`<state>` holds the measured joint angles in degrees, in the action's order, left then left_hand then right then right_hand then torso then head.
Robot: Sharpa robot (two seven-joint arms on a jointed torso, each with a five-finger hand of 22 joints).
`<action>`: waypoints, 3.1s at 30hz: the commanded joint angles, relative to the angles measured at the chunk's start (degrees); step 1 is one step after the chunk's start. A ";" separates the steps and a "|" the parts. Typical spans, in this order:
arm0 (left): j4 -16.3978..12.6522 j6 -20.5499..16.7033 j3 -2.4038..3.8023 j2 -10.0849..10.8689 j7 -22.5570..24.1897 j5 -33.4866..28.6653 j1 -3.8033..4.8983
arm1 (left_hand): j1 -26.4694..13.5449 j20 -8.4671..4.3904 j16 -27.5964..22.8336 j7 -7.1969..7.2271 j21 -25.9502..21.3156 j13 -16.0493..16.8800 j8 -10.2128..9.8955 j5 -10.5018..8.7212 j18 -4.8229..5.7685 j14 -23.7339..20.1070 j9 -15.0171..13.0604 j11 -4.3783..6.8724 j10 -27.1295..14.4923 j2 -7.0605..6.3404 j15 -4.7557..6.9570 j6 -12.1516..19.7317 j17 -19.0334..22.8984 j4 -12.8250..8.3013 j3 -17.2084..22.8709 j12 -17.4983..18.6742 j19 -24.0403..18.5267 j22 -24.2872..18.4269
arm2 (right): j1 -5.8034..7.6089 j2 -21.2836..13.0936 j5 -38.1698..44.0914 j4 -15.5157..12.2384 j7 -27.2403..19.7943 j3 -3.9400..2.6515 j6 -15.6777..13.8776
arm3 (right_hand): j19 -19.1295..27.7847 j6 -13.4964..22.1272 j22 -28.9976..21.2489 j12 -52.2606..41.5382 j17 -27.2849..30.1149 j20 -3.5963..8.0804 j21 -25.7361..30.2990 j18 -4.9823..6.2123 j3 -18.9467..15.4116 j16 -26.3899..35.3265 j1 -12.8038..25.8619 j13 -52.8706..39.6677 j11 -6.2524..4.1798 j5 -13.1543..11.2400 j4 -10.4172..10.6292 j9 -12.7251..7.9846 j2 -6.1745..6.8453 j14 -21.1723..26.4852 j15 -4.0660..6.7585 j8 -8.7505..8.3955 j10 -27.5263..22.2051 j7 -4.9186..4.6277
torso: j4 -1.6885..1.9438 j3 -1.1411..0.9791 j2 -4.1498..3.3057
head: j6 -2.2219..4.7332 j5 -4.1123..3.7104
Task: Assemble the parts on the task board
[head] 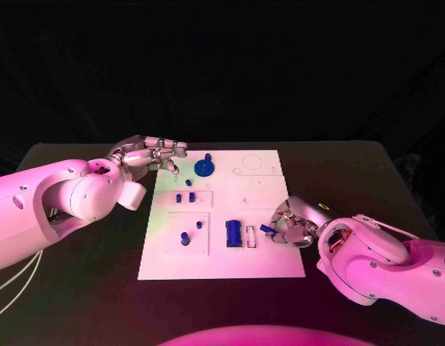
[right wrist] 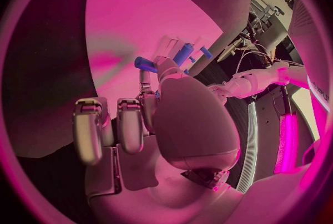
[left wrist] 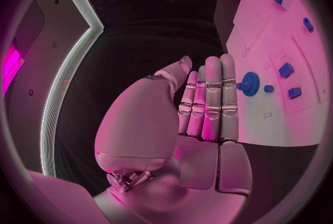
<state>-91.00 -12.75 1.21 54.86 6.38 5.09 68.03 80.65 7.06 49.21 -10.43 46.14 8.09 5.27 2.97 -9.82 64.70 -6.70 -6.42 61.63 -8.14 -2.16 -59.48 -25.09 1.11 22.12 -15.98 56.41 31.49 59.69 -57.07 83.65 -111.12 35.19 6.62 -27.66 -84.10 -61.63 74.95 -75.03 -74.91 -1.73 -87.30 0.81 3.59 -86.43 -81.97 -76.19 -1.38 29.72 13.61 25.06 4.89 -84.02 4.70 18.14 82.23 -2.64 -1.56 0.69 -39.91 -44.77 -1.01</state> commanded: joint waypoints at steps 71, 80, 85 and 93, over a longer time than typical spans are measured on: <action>-0.14 0.92 0.03 -0.09 0.09 0.14 0.05 | -0.34 0.36 -0.23 0.06 -0.28 0.08 0.01 -0.05 -0.71 -0.54 0.09 -0.01 -0.53 0.35 0.02 0.20 0.10 0.03 -0.40 -0.29 0.07 -0.10 | -0.45 3.72 -7.69 3.27 -3.42 0.06 2.96 | -4.91 -0.90 14.28 -1.53 -8.54 0.38 0.08 -0.23 -8.03 -0.10 10.99 -4.40 -0.30 -7.60 0.70 2.64 -2.02 -4.61 0.39 1.77 1.18 0.32 | -0.11 -0.02 0.01 | -0.47 0.34; 0.40 0.88 -0.10 -0.35 1.20 -0.15 0.03 | -0.60 0.40 -0.18 0.05 -0.41 0.10 0.05 -0.06 -0.69 -0.61 0.10 -0.05 -0.59 0.30 -0.03 0.22 0.17 0.14 -0.66 -0.43 0.08 -0.18 | 0.62 1.82 -14.23 4.33 -15.00 0.03 -2.89 | -3.21 1.32 12.98 2.03 -5.97 0.07 4.76 0.72 -8.63 1.41 9.94 -2.05 0.46 -7.67 1.02 1.99 -2.24 -3.96 -0.15 0.22 -0.82 -0.70 | -0.34 0.08 0.57 | 0.28 0.14; 1.47 -0.64 -0.40 -1.20 2.98 -0.69 -0.05 | -1.56 0.57 -0.58 0.22 -1.13 0.19 0.23 -0.07 -0.66 -1.26 0.07 0.04 -0.46 0.09 -0.12 0.08 0.53 0.68 -1.55 -0.84 -0.29 -0.59 | 3.59 1.86 -34.98 10.00 -26.56 0.02 -3.34 | 0.30 4.48 10.27 12.77 -0.22 -1.11 14.17 2.49 -8.90 5.40 6.34 5.20 2.13 -9.18 0.38 0.44 -3.02 -2.38 -1.55 -3.03 -7.18 -2.65 | -0.64 0.32 1.82 | 1.38 0.00; 6.32 -4.14 -0.67 -4.15 8.33 -6.27 -0.53 | -2.42 2.44 -13.18 0.62 -10.70 -0.86 1.08 0.10 -0.36 -7.86 -0.10 -0.27 0.56 0.50 -1.58 -0.93 7.01 2.13 -3.74 0.24 -5.11 -6.33 | 6.69 5.32 -59.64 21.64 -43.35 0.01 1.74 | 18.97 6.74 -7.56 42.07 36.42 -3.29 60.91 9.40 -9.43 39.21 0.82 27.87 4.64 -14.16 -1.14 -1.62 -4.63 11.37 -3.67 -6.73 -22.91 -4.80 | -1.39 0.75 4.33 | 3.11 0.49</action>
<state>-85.37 -14.38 0.51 51.20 9.92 2.90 67.57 78.38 9.32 37.12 -9.92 36.17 7.36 6.10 2.97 -9.81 57.33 -6.75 -6.68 61.88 -8.00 -3.56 -60.00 -18.59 3.32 18.64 -16.03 51.65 25.59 66.18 -52.39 40.20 -90.93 4.06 6.64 -28.91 -66.37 -55.07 68.55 -33.98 -41.99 -4.86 -29.35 9.74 -5.82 -50.65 -80.78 -49.23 2.97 15.85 12.72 23.60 0.29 -74.06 1.21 11.63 59.85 -7.34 -2.53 1.25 -36.92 -42.32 -0.71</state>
